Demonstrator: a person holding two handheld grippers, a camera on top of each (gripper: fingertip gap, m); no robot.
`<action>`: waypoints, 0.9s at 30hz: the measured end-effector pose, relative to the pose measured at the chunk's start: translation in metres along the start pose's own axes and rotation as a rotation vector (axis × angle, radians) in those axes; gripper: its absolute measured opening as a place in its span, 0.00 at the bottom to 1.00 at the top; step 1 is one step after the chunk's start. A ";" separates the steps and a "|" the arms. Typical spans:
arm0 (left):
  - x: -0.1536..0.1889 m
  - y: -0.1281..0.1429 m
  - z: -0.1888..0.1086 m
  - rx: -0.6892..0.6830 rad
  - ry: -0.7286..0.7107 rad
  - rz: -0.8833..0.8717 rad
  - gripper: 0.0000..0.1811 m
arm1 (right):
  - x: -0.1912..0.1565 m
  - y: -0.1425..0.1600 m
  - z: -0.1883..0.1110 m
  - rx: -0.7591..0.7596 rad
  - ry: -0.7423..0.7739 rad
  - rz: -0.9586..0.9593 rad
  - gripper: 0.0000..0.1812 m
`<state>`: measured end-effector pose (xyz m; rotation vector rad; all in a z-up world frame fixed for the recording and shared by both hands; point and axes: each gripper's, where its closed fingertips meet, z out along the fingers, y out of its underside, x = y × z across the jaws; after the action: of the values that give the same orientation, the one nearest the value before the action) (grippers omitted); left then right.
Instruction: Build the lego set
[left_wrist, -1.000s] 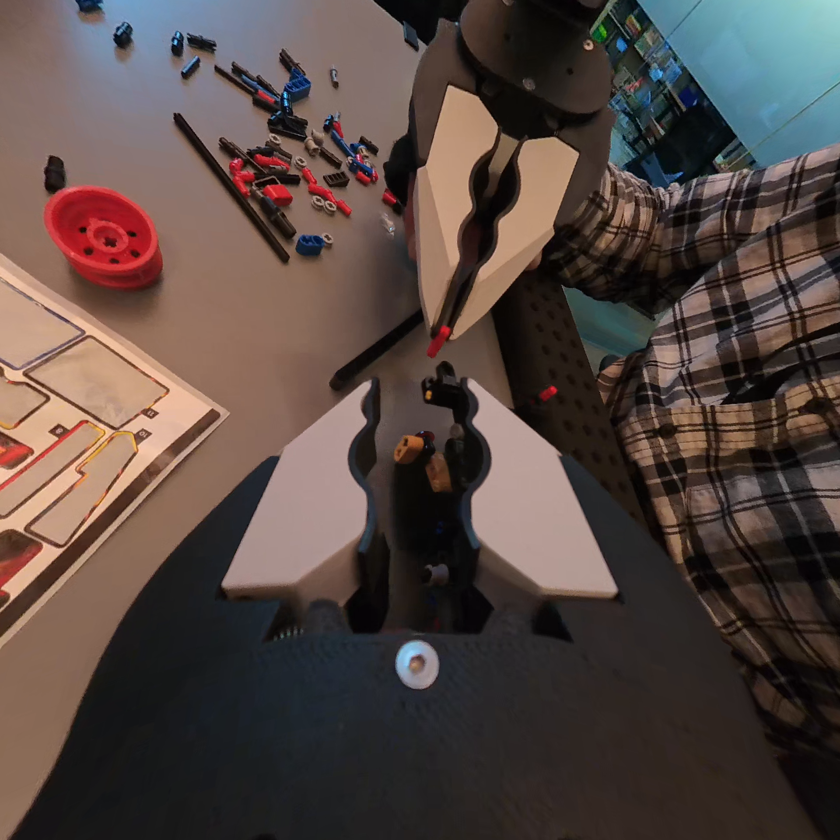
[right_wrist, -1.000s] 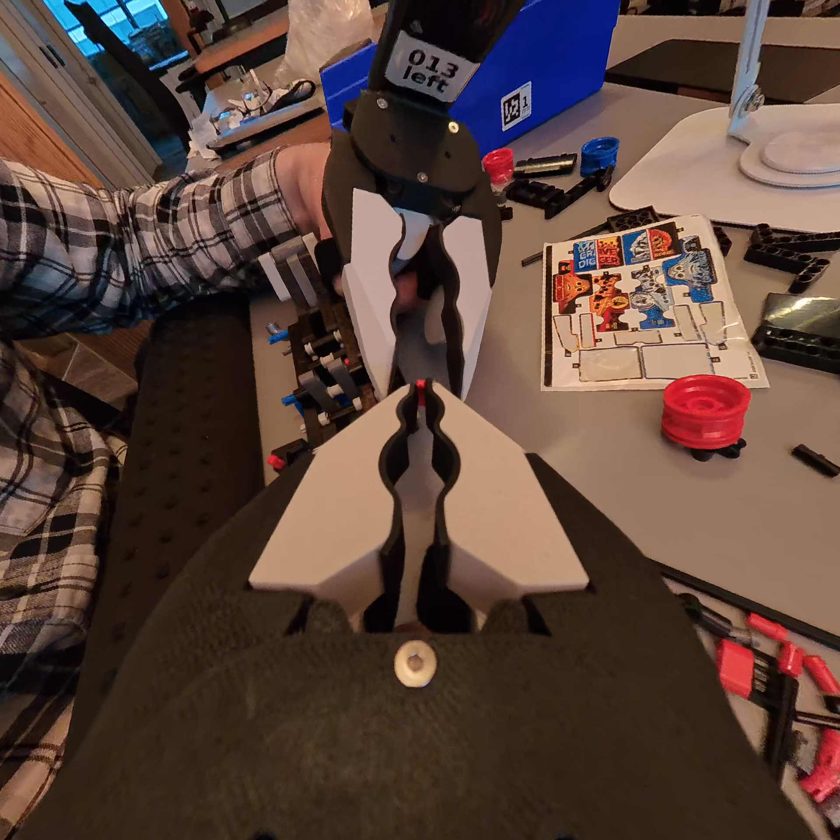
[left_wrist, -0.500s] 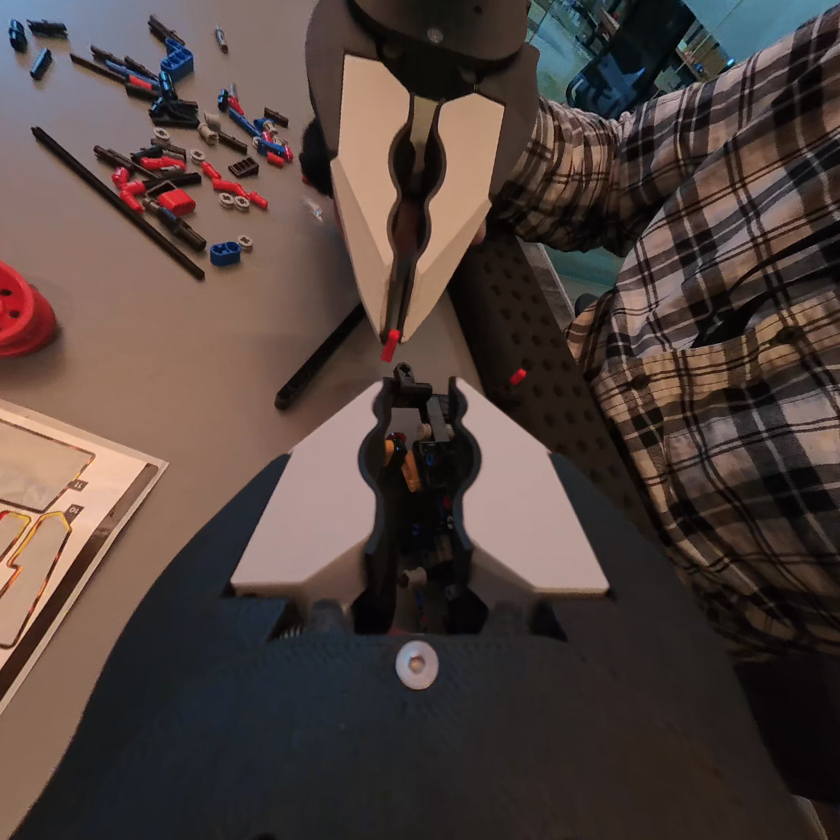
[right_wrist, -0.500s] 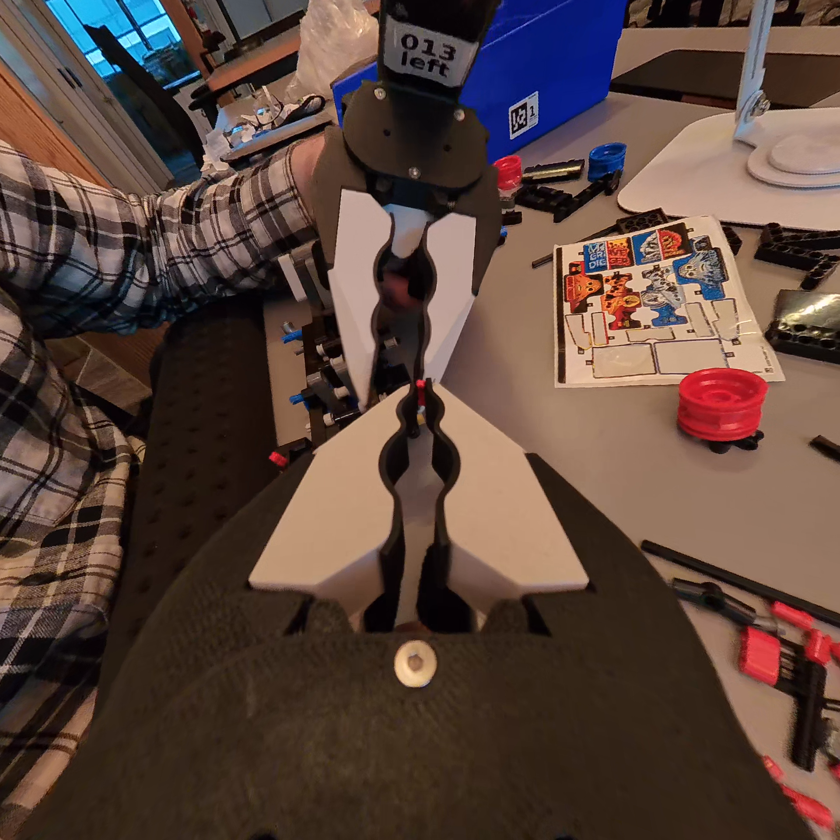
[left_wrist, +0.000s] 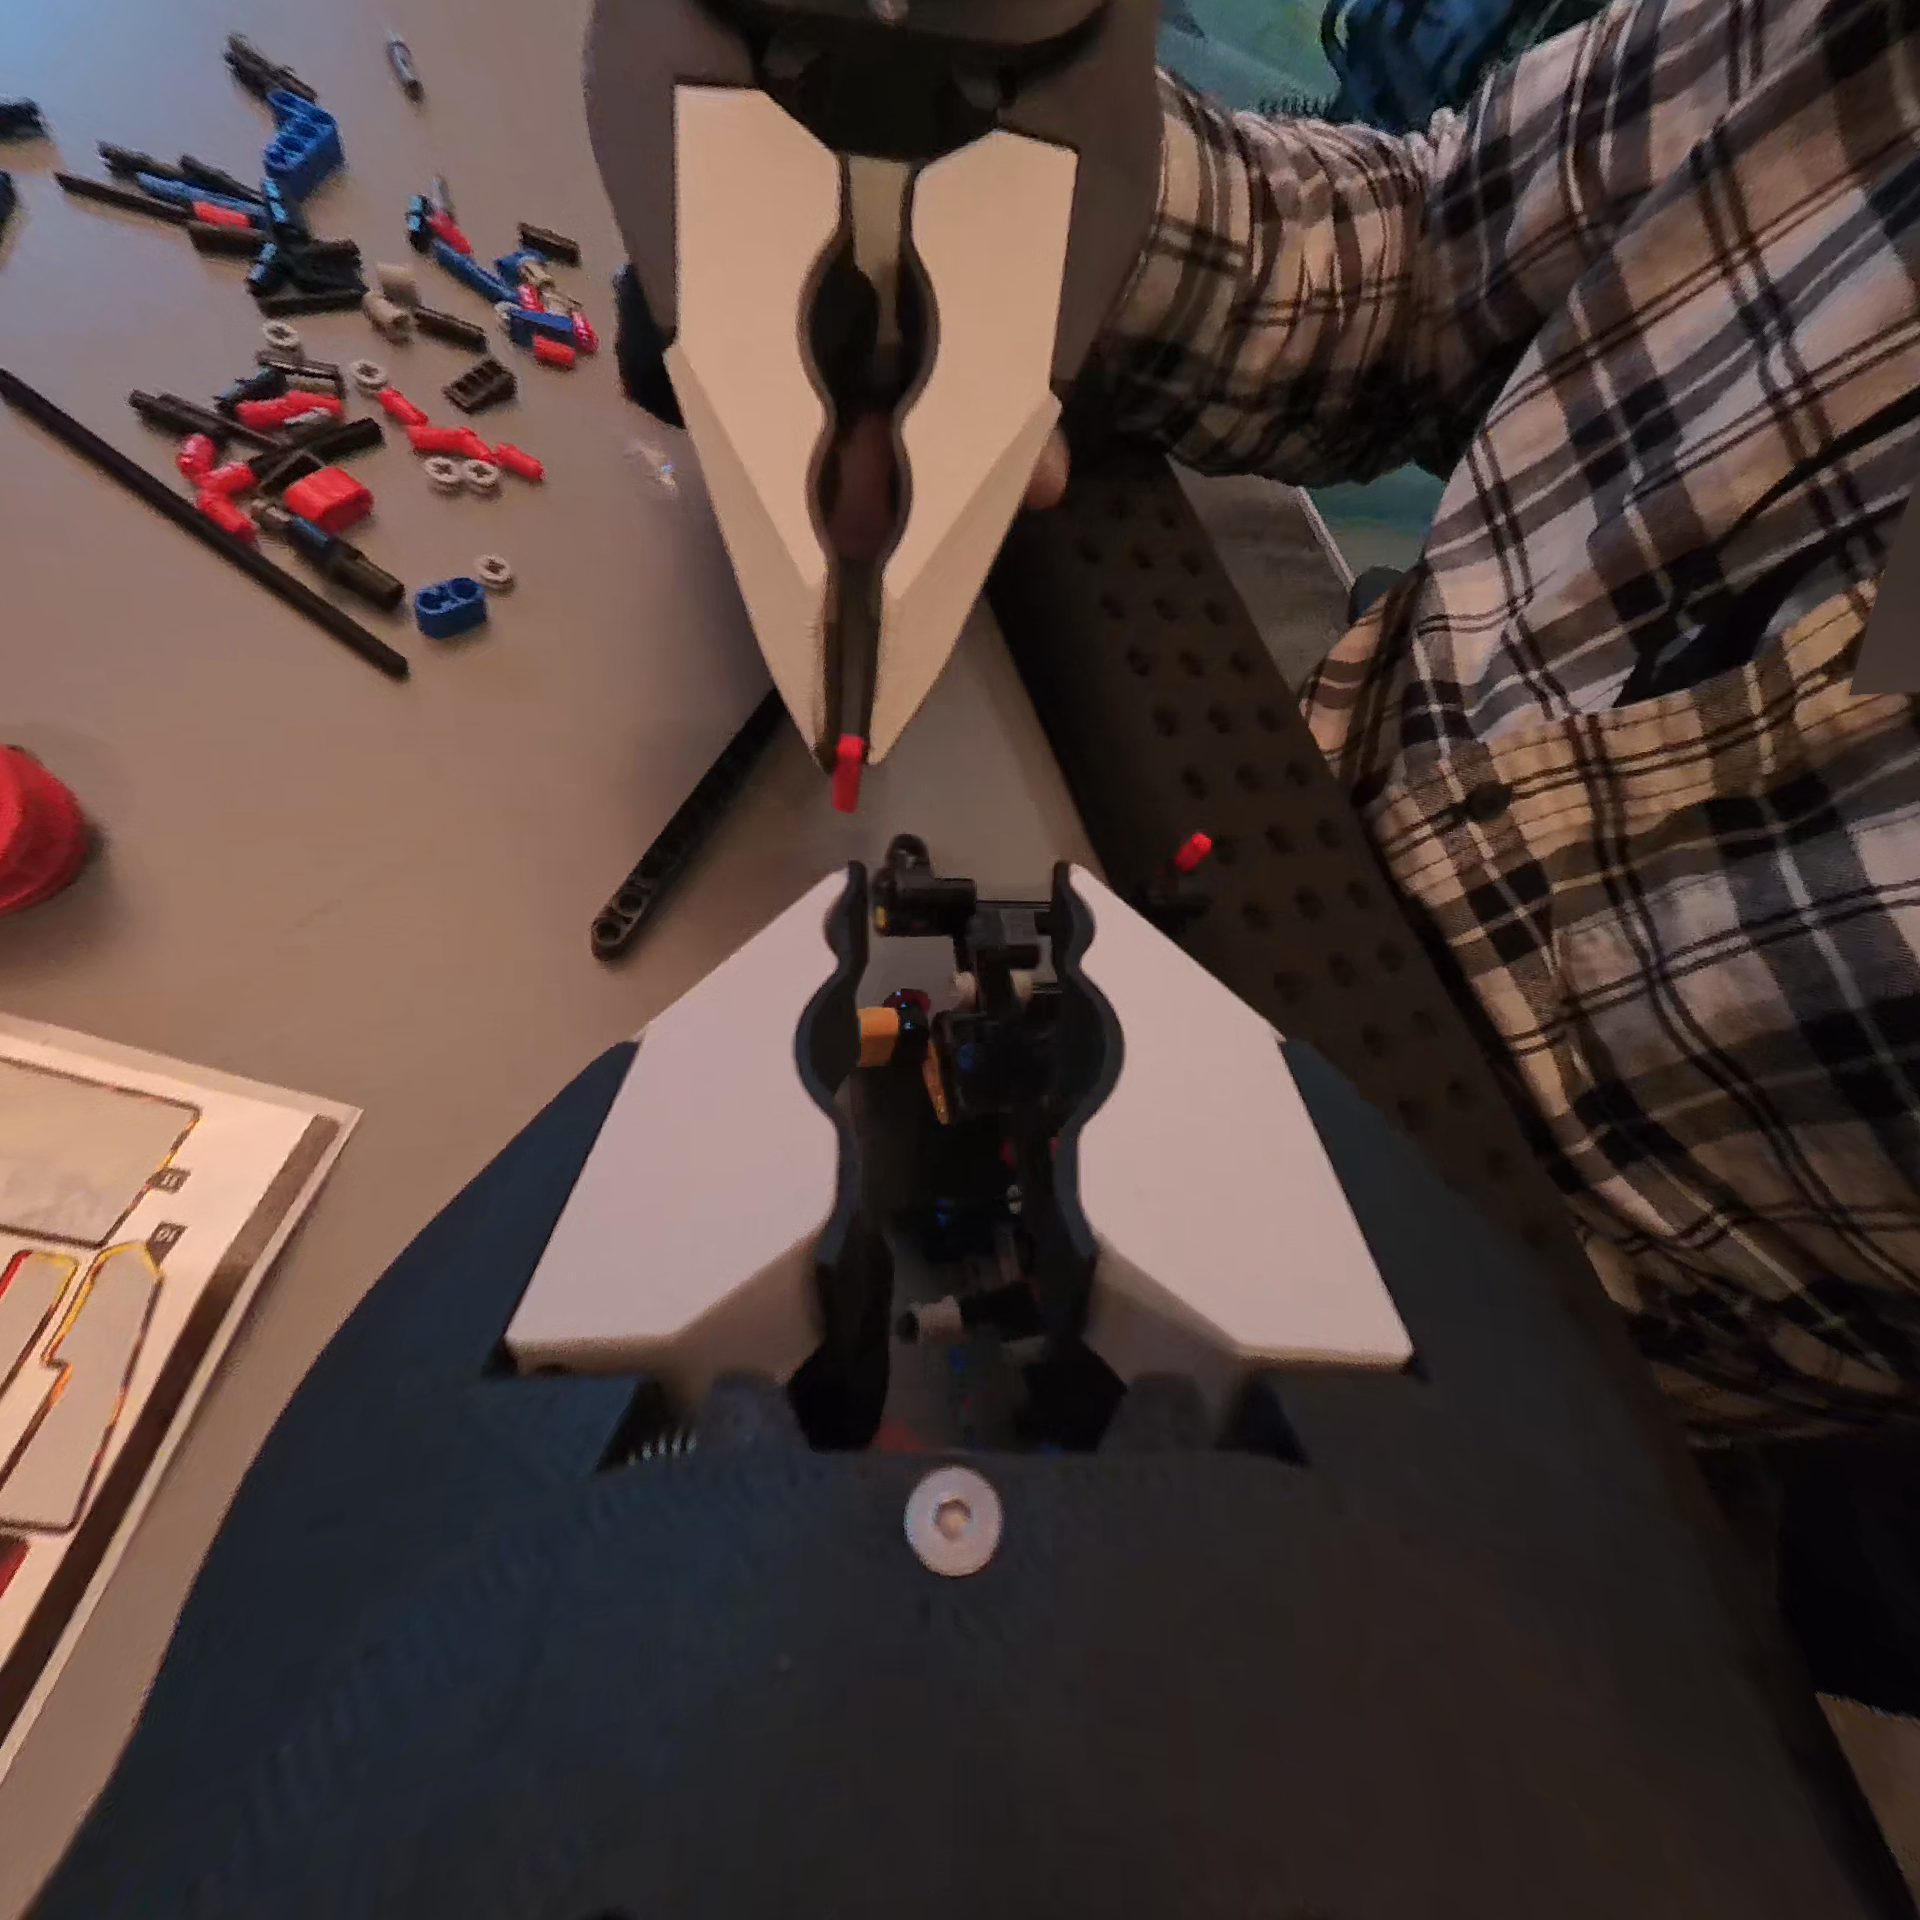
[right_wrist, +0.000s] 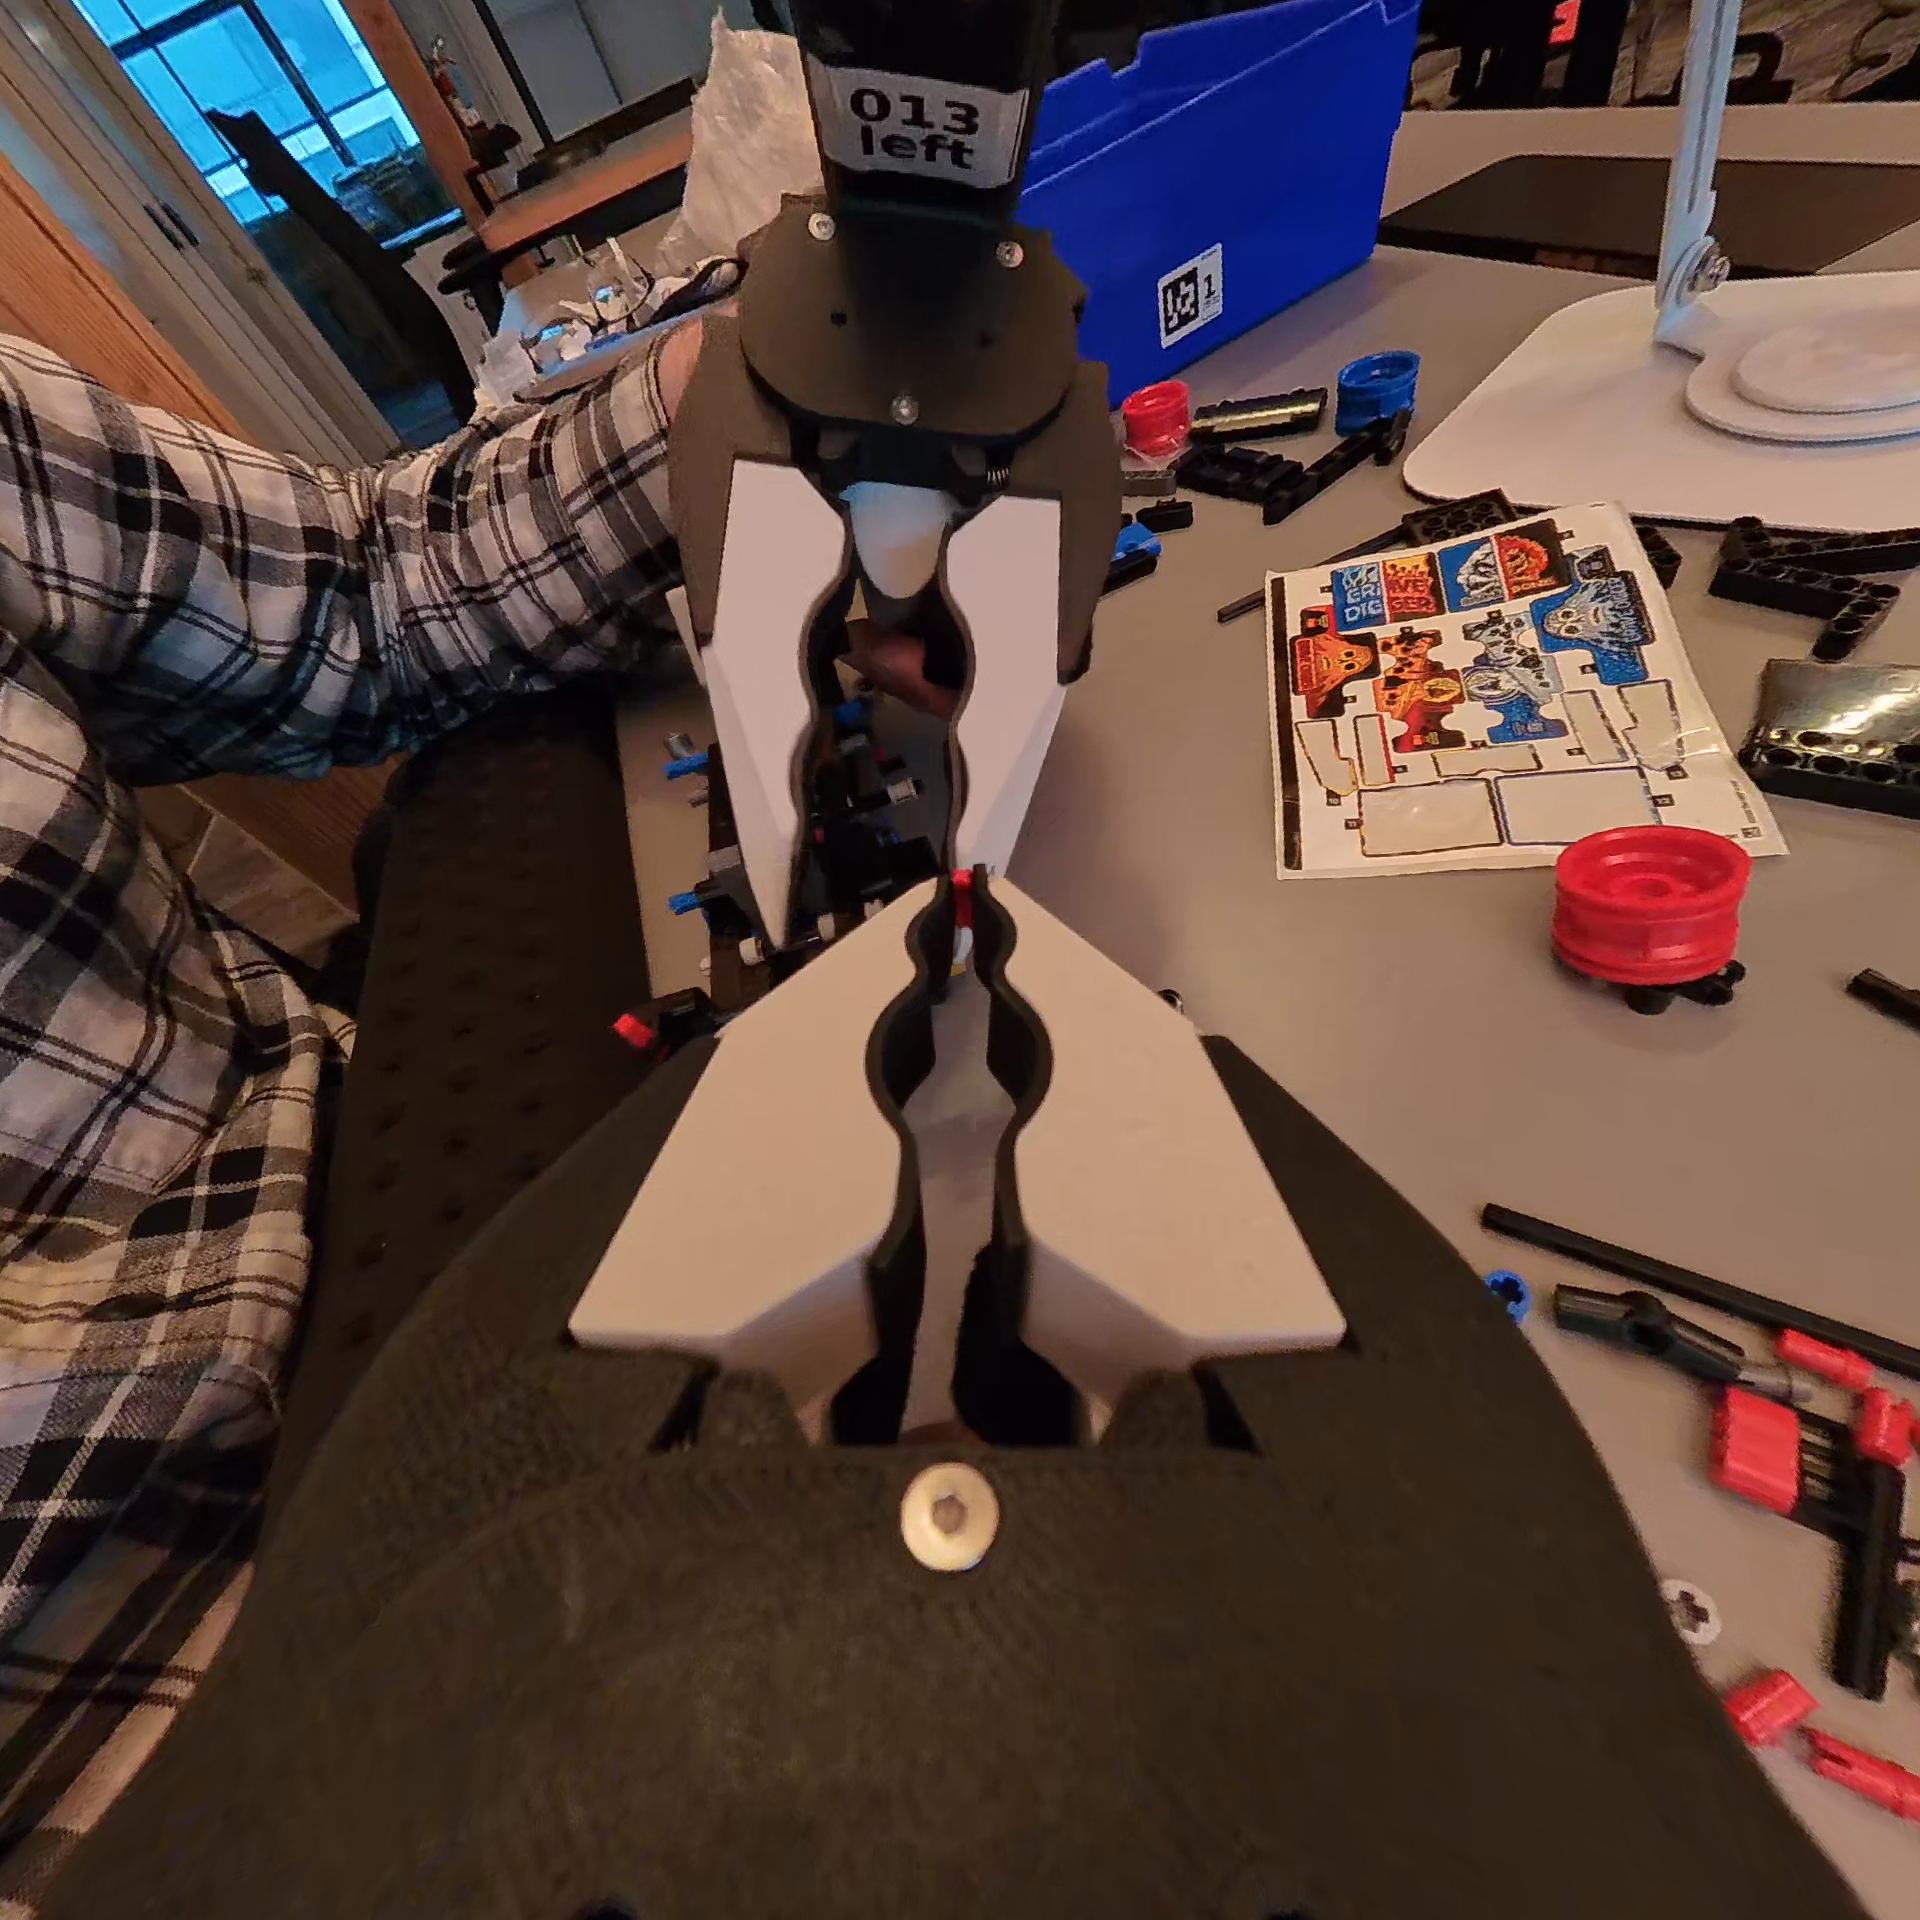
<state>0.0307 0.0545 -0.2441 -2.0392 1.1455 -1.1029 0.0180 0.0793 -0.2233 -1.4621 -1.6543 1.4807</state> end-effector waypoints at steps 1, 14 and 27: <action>-0.001 0.004 0.003 -0.031 -0.005 0.003 0.17 | -0.001 0.001 0.000 -0.003 -0.003 0.000 0.00; -0.012 0.001 0.001 -0.008 -0.070 -0.042 0.09 | -0.006 0.006 0.005 -0.025 -0.006 0.005 0.00; -0.014 0.002 0.002 -0.023 -0.138 -0.025 0.09 | -0.006 0.009 0.006 -0.048 0.016 -0.029 0.00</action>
<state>0.0274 0.0661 -0.2518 -2.1175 1.0712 -0.9489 0.0178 0.0700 -0.2318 -1.4653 -1.7050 1.4199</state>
